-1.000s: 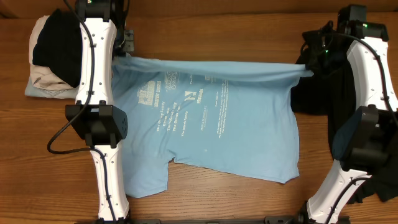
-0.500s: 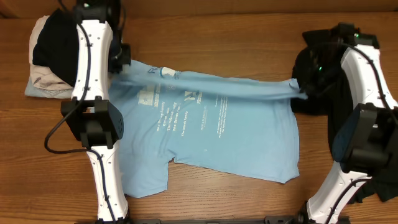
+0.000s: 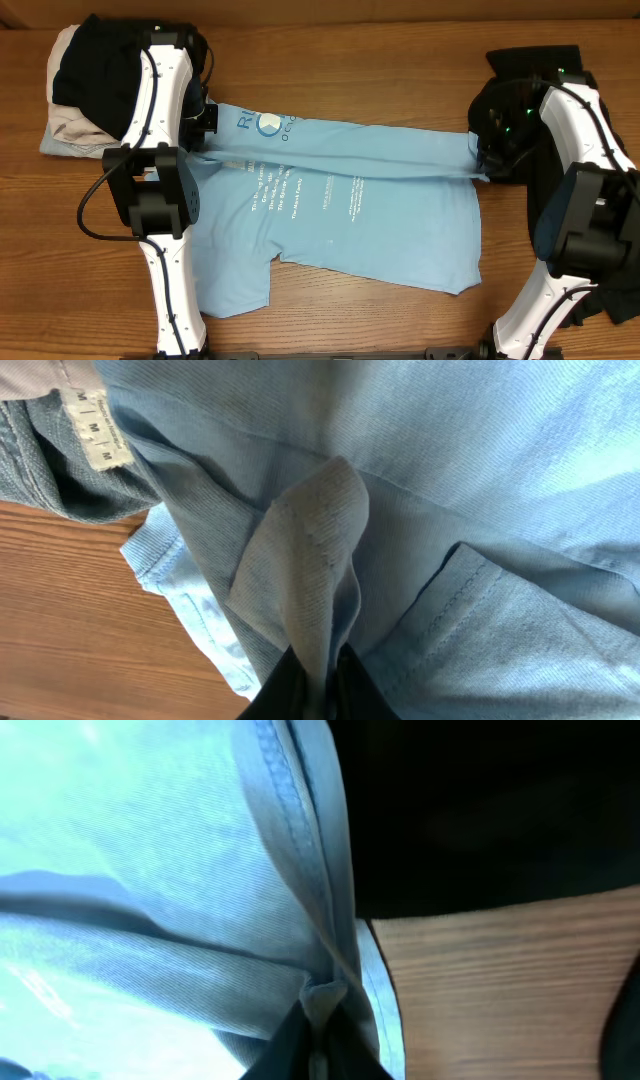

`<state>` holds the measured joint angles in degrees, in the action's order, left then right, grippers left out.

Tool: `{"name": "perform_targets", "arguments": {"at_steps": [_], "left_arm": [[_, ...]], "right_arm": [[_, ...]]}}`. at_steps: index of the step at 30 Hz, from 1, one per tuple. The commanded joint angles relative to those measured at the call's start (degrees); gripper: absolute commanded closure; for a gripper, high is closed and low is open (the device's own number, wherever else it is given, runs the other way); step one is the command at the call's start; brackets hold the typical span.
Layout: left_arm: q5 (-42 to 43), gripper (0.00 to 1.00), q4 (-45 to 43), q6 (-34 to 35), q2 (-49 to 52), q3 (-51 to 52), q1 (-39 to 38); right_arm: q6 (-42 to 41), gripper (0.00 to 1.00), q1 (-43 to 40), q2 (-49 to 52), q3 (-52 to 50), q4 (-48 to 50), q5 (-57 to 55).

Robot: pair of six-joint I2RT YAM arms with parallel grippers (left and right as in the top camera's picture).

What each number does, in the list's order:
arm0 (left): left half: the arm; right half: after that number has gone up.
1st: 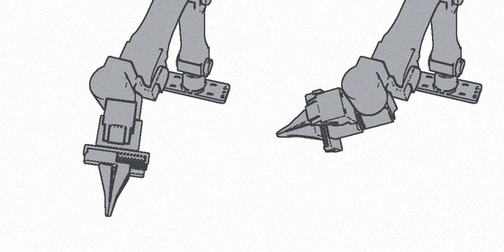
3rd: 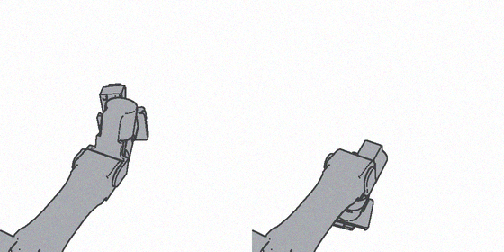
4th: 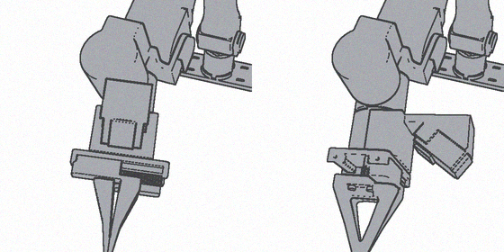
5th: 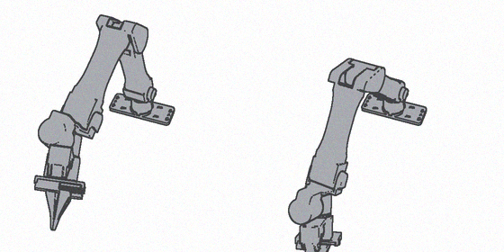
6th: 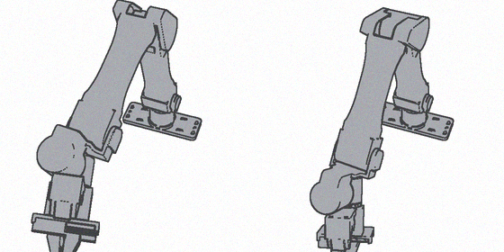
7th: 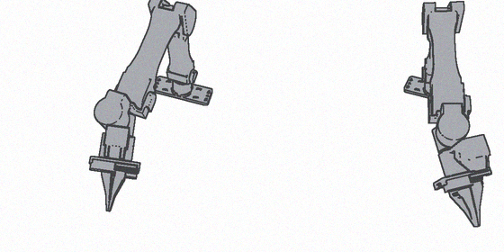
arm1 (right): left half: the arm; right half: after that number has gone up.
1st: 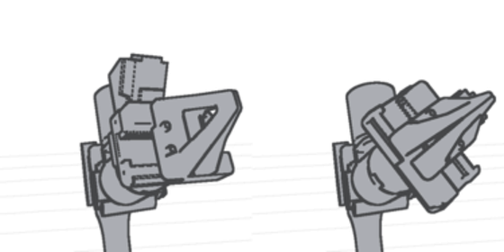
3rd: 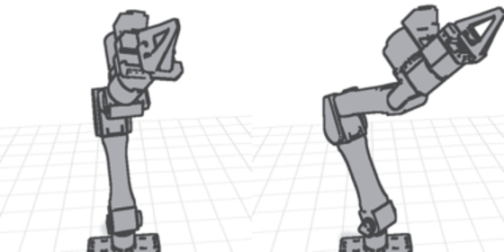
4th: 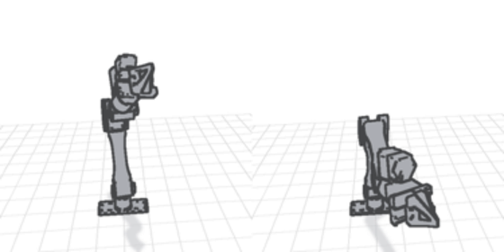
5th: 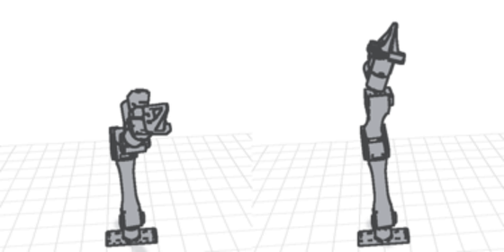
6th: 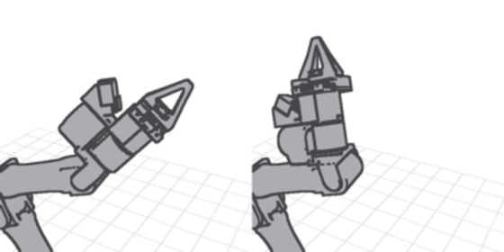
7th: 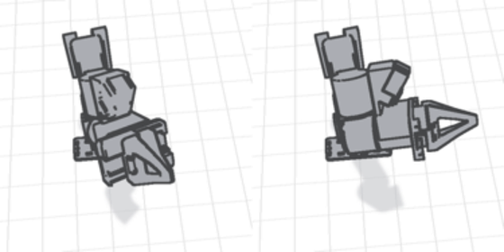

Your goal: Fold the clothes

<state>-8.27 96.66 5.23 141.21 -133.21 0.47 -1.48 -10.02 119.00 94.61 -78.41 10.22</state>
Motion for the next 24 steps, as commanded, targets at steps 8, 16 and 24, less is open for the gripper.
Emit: {"name": "perform_targets", "arguments": {"at_steps": [8,16,24], "left_arm": [[0.35,0.38,0.17,-2.51,-1.27,0.48,0.22],[-3.08,0.00,0.15,-1.55,-4.63,-3.02,0.28],[-3.04,0.00,0.13,0.61,-18.75,-15.19,0.28]], "right_arm": [[-0.26,0.63,0.15,-1.90,-4.61,0.04,-0.28],[-0.28,0.59,0.15,-4.68,-1.46,2.03,-0.28],[-2.91,0.40,0.22,-20.81,3.98,0.90,-0.24]]}}
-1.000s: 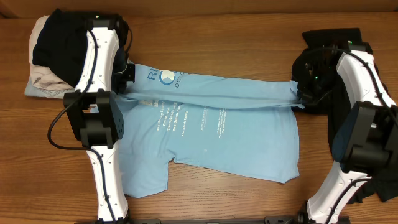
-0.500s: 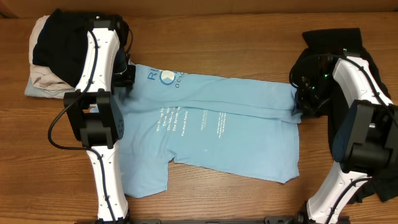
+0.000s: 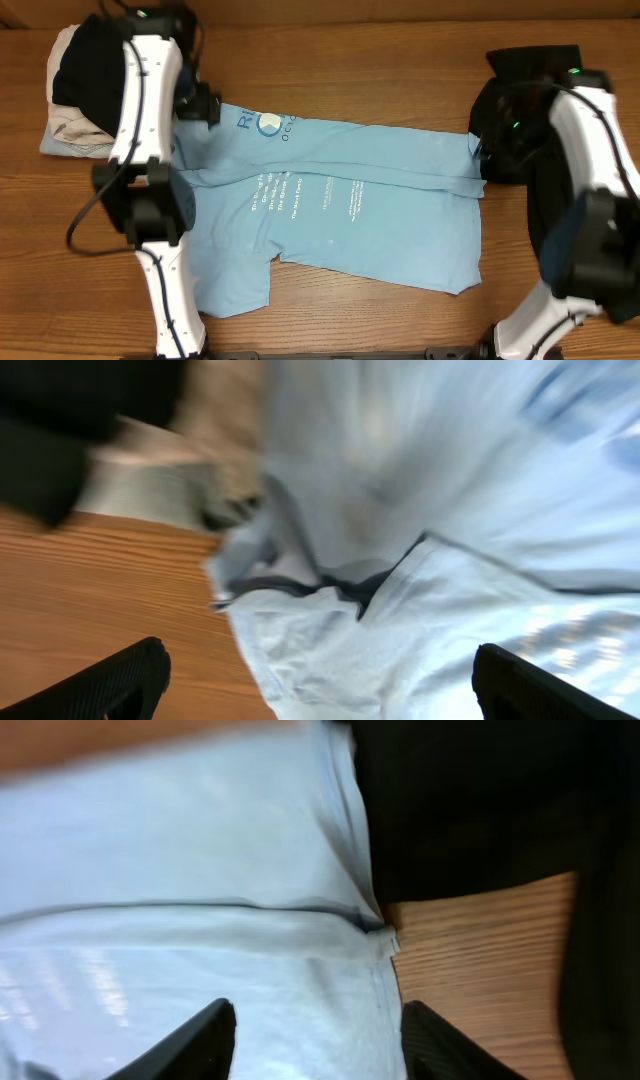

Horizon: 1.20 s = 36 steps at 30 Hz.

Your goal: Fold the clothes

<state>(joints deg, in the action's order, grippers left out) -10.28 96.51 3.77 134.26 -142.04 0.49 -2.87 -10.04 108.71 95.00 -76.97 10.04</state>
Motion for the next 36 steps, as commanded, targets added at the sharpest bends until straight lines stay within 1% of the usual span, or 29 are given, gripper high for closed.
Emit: {"name": "perform_targets", "arguments": {"at_steps": [1,2,3,8,10,12,13,16,18,19,20,23,26,27,29,31,36], "left_arm": [[-1.03,0.00,0.28,2.27,-13.68,-6.97,0.26],[-1.03,0.00,0.28,2.36,-16.15,-7.28,0.24],[-1.05,0.00,0.31,4.02,-20.24,-7.28,0.24],[0.42,0.00,0.31,5.57,-28.70,-6.78,0.24],[2.05,0.00,0.31,5.73,-32.22,-4.31,0.24],[2.27,0.00,0.31,6.67,-35.69,0.24,0.24],[2.23,0.00,0.31,7.41,-37.48,3.17,0.24],[2.23,0.00,0.28,11.56,-43.21,14.69,0.24],[2.23,0.00,0.02,15.02,-46.66,23.10,0.24],[2.25,0.00,-0.90,17.03,-48.50,28.09,0.24],[2.40,0.00,-2.10,19.12,-49.96,32.30,0.24],[3.26,0.00,-7.91,26.29,-54.29,47.32,0.24],[4.48,0.00,-13.49,31.65,-56.04,59.54,0.24],[4.81,0.00,-15.89,35.39,-56.06,65.83,0.24],[5.40,0.00,-18.60,40.65,-55.95,73.20,0.24],[6.45,0.02,-20.92,44.22,-55.95,78.88,0.24],[8.94,0.04,-27.63,46.05,-55.95,89.70,0.24]], "right_arm": [[-1.73,0.39,0.24,-13.35,3.61,-0.92,0.04],[-1.84,0.37,0.24,-15.96,3.61,-1.46,0.26],[-2.10,0.37,0.24,-20.68,3.61,-2.73,0.39],[-4.20,0.35,0.24,-31.26,3.61,-6.69,0.17],[-6.03,0.34,0.24,-35.17,3.58,-9.01,-0.37],[-7.82,0.32,0.24,-38.18,3.54,-11.69,-0.52],[-9.01,0.31,0.24,-39.69,3.28,-13.05,-0.52],[-12.59,0.22,0.24,-43.60,0.81,-15.17,-0.48],[-15.43,0.12,0.24,-46.14,-2.32,-15.13,-0.44],[-16.65,0.04,0.24,-47.39,-4.37,-14.71,-0.22],[-17.38,0.00,0.24,-48.43,-6.45,-14.01,0.31],[-17.38,0.00,0.24,-50.38,-13.35,-9.64,4.81],[-17.33,0.00,0.24,-50.51,-19.12,-5.81,8.76],[-17.31,0.00,0.24,-49.99,-22.16,-3.78,9.60],[-17.31,0.00,0.24,-49.07,-24.57,-2.12,9.57],[-17.00,0.00,0.24,-47.84,-26.45,-0.59,9.57],[-15.96,0.02,0.24,-44.09,-27.56,0.72,9.55]]}}
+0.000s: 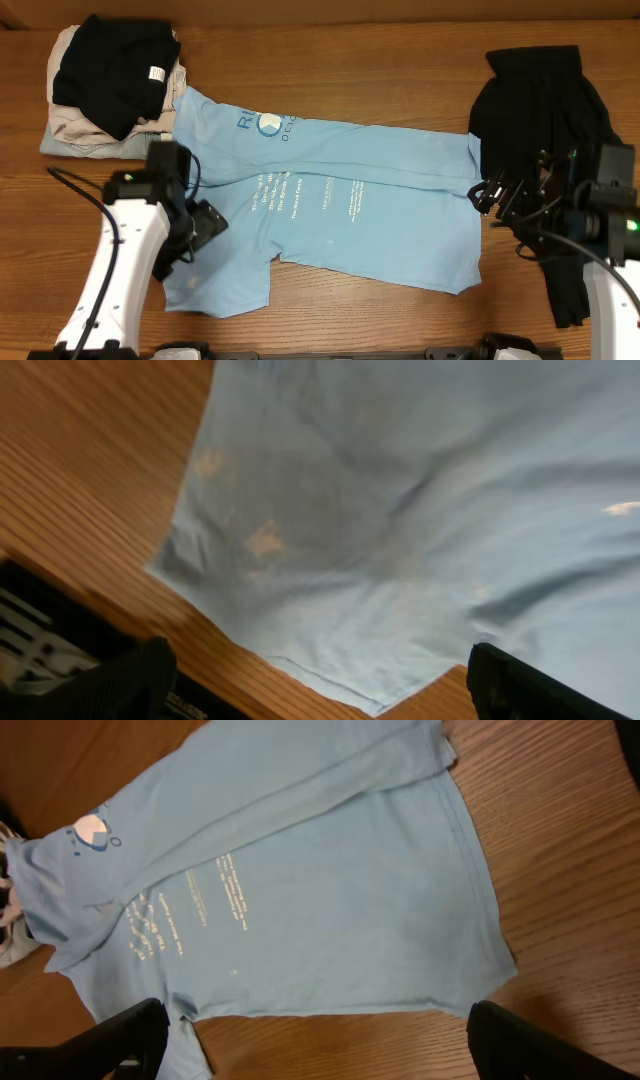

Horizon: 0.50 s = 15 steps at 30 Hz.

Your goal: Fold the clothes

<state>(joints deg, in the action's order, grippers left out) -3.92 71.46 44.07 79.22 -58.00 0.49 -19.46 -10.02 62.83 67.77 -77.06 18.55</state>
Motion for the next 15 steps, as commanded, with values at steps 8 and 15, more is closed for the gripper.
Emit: {"name": "perform_targets", "arguments": {"at_steps": [8,15], "left_arm": [[2.71,0.07,-11.74,8.81,-0.92,18.03,0.24],[3.56,0.08,-16.92,8.87,-0.92,22.51,0.24]], "right_arm": [[1.70,0.05,0.22,7.61,-0.33,1.18,1.07],[1.90,0.07,0.22,9.05,-0.33,1.40,1.05]]}}
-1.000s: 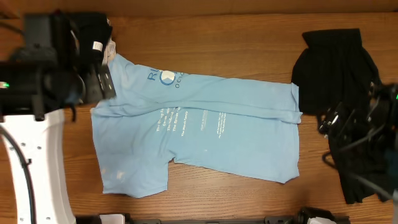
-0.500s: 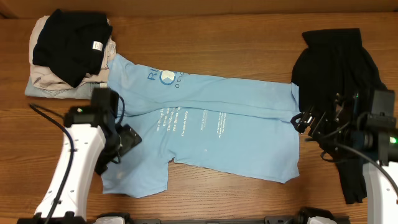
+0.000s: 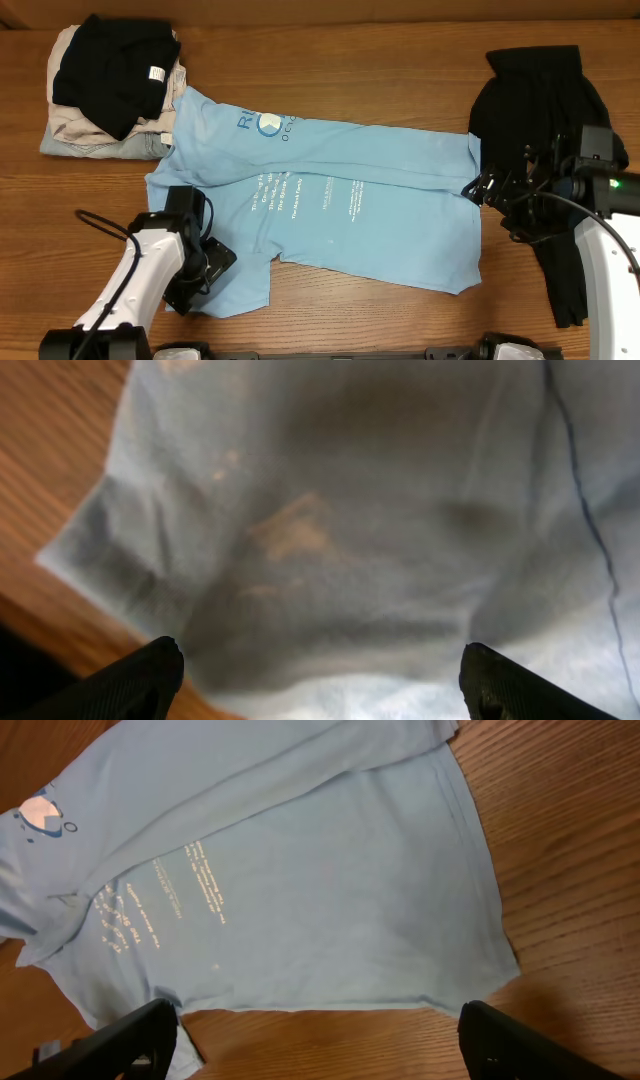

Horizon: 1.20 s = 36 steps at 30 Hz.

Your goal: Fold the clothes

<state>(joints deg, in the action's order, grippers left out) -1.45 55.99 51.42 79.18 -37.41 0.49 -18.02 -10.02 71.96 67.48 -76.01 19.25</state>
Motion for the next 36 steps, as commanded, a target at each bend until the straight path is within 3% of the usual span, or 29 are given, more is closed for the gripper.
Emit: {"name": "perform_targets", "arguments": {"at_steps": [1,9,14,26,36], "left_arm": [[1.18,0.08,-1.97,1.53,-0.87,2.47,0.24],[1.51,0.12,-1.90,0.81,-0.87,3.82,0.24],[1.68,0.09,-1.42,-3.19,-0.87,3.87,0.24],[4.96,0.09,1.84,-3.63,-0.87,3.93,0.24],[4.20,0.14,-2.49,-3.15,-0.87,3.96,0.24]], "right_arm": [[0.46,0.07,0.22,-0.09,-0.04,0.42,0.35],[0.46,0.08,0.22,-0.09,-0.04,0.81,0.35],[0.50,0.09,0.22,-0.09,-0.04,0.98,0.33],[1.77,0.09,0.22,-0.09,-0.04,1.33,0.33],[1.77,0.09,0.22,-0.09,-0.04,2.10,0.33]]}}
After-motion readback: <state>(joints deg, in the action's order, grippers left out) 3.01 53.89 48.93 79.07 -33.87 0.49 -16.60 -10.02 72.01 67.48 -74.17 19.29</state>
